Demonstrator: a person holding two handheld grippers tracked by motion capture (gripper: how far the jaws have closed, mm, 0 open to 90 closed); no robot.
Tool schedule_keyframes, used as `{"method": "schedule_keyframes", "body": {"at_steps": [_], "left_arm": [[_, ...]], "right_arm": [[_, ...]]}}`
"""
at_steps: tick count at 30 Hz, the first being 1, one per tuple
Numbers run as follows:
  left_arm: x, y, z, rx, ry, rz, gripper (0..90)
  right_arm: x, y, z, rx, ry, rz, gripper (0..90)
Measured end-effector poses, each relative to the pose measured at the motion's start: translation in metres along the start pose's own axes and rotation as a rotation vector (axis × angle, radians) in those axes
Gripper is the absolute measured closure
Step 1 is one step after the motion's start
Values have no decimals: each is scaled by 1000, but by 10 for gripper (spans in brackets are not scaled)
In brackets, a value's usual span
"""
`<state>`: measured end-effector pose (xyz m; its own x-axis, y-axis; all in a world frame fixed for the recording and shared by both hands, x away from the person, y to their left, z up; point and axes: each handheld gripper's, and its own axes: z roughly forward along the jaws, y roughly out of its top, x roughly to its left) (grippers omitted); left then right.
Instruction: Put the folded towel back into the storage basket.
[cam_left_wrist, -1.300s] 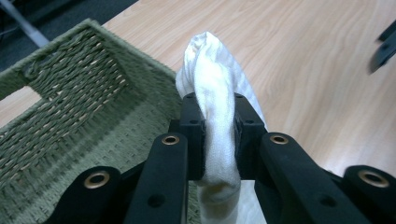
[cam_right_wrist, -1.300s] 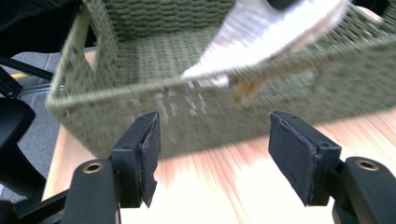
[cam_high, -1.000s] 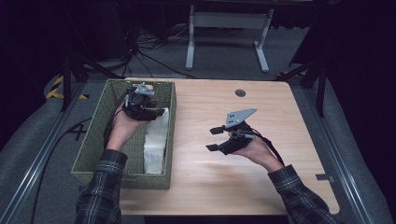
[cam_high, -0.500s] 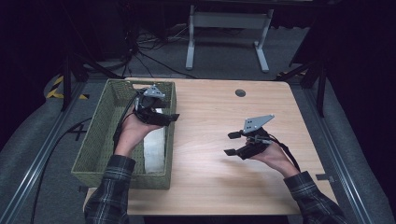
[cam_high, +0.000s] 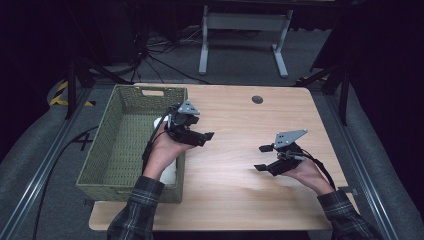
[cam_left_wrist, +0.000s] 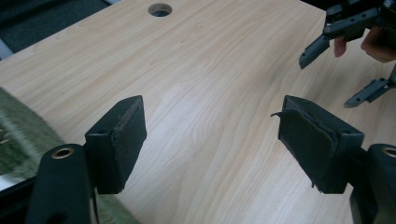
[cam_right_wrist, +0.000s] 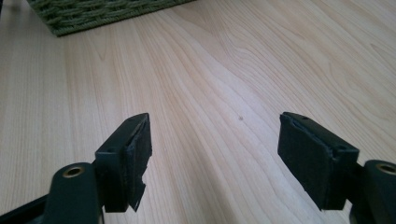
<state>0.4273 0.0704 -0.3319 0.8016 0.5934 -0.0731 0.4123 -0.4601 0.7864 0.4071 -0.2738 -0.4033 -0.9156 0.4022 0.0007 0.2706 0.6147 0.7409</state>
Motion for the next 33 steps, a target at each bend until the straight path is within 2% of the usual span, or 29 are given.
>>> {"method": "schedule_keyframes", "body": {"at_steps": [11,12,14,16,18,19,28,30,33], "left_arm": [[-46,-4,29,6,-28,36,207],[-48,-5,32,15,-35,47,205],[-57,-9,39,21,-51,44,205],[-64,-14,48,48,-63,54,204],[-67,-16,51,55,-68,61,202],[-74,-22,59,64,-79,64,202],[-96,-40,85,133,-119,90,197],[-99,-45,92,144,-120,110,197],[-102,-52,100,164,-136,120,197]], "right_arm": [[2,-28,-22,10,-58,33,257],[2,-32,-24,14,-65,39,257],[2,-38,-25,23,-72,43,254],[1,-44,-26,29,-77,54,254],[1,-47,-27,35,-79,57,253],[1,-53,-28,44,-81,68,252],[5,-72,-30,85,-87,98,248],[6,-75,-31,93,-87,100,246],[8,-79,-33,105,-82,104,244]]}}
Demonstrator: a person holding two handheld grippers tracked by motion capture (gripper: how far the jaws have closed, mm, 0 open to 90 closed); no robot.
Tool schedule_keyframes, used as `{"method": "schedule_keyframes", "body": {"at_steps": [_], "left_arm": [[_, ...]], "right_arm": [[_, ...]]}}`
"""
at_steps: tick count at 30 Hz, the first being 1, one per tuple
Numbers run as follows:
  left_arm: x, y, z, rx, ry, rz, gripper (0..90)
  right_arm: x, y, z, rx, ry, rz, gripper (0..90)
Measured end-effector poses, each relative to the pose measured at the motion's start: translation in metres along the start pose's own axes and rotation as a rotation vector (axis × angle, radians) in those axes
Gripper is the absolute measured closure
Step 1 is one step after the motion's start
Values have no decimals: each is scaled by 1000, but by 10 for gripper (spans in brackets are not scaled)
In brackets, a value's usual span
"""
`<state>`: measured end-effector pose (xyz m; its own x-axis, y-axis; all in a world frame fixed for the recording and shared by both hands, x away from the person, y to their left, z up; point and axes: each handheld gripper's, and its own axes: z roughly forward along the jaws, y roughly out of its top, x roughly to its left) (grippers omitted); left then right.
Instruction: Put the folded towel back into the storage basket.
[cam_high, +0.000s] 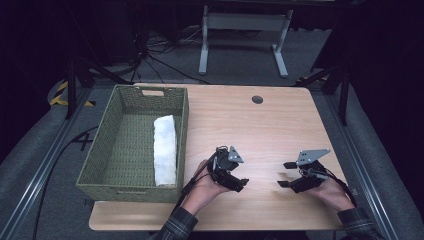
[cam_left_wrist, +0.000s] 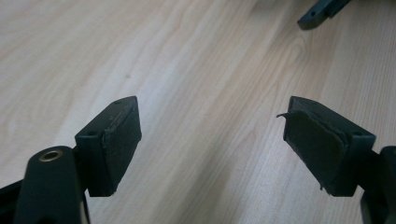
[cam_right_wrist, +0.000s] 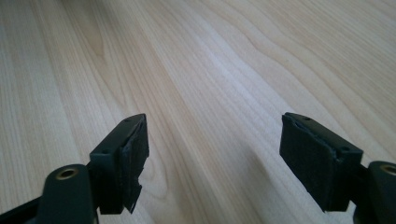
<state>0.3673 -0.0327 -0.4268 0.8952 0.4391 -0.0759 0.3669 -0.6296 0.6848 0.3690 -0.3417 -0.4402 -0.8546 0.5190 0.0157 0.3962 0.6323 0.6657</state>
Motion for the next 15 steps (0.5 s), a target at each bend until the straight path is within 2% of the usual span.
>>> {"method": "schedule_keyframes", "body": {"at_steps": [4,5,7,9,11,15], "left_arm": [[-4,-7,12,39,-10,20,198],[-5,-8,14,54,-8,35,198],[-7,-10,17,74,-9,35,198],[-8,-11,20,68,-11,42,197],[-8,-12,21,89,-18,48,197],[-8,-11,21,82,-16,46,197]], "right_arm": [[3,-4,0,22,1,0,241],[3,-5,0,26,1,-2,241],[3,-6,0,27,3,-2,240],[3,-6,-1,25,3,0,240],[3,-5,-1,21,2,1,241],[3,-5,-2,20,1,-3,241]]}}
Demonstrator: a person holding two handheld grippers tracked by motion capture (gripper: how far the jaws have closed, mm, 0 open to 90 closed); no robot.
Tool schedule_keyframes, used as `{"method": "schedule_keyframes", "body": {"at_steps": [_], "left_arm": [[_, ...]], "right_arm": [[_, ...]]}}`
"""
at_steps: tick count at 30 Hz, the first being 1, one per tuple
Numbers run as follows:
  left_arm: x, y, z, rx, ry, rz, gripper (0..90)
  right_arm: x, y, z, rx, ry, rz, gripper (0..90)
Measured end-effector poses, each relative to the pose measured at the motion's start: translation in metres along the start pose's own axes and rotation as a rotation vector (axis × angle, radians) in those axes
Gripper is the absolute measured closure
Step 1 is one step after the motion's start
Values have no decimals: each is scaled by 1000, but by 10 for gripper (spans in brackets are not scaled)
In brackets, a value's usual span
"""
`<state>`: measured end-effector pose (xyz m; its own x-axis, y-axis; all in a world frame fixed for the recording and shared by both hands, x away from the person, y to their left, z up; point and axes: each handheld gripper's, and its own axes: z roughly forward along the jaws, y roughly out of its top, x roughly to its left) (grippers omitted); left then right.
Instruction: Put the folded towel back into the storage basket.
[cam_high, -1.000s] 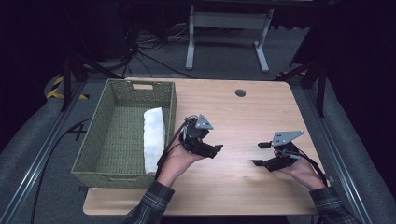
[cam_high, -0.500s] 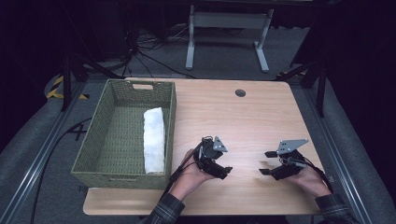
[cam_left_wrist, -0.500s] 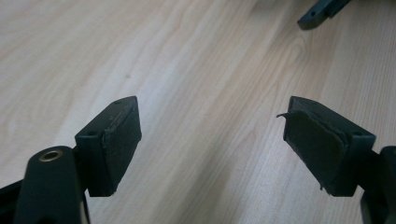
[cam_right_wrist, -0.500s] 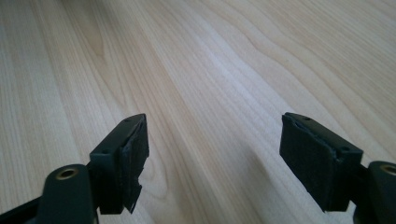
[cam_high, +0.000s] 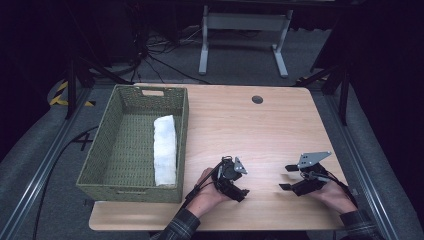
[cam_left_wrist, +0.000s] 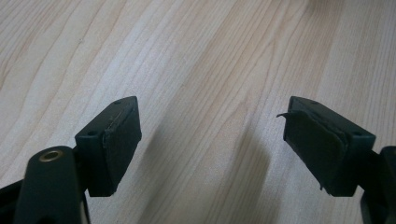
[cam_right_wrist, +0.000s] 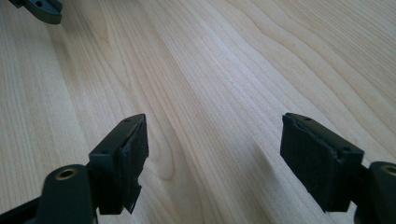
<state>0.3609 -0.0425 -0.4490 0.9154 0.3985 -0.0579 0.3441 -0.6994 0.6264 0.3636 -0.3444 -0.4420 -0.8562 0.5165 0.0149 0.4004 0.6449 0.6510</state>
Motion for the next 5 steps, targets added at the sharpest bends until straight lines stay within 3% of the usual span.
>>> {"method": "schedule_keyframes", "body": {"at_steps": [5], "left_arm": [[2,3,-2,-4,-4,-3,198]], "right_arm": [[0,-1,0,-2,5,-4,238]]}}
